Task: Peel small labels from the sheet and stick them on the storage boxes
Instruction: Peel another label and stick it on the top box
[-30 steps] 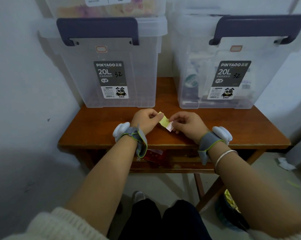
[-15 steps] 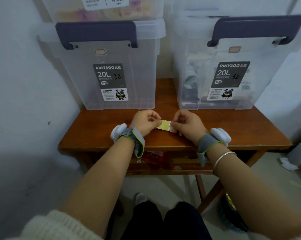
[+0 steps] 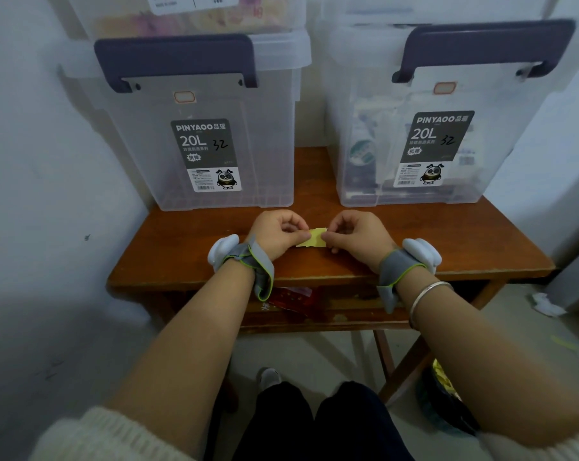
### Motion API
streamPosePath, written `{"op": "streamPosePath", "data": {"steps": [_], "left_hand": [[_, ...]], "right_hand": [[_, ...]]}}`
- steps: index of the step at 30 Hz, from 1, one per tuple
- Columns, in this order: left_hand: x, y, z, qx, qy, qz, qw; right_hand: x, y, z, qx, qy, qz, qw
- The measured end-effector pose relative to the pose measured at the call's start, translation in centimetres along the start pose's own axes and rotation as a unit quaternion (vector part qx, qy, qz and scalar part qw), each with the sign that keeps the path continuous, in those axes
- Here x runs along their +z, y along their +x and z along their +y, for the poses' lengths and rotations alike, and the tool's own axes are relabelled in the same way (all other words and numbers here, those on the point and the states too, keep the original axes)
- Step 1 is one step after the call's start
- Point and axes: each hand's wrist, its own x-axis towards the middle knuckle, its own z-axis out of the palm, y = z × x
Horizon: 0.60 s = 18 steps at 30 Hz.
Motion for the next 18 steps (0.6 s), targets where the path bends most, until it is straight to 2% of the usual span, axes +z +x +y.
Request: {"op": "streamPosePath", "data": {"steps": [10,18], "left_hand": [[0.1,0.09,-0.05,0.007,-0.006,0.005,1.0],[0.06,0.02,0.16,0.003,0.007,-0.001,1.0]], "right_hand": [[-0.34,0.04,0.05,-0.008,0.082,0.008,0.997],[-0.45,0.02,0.18,-0.013,0.105,0.0,0.994]]}}
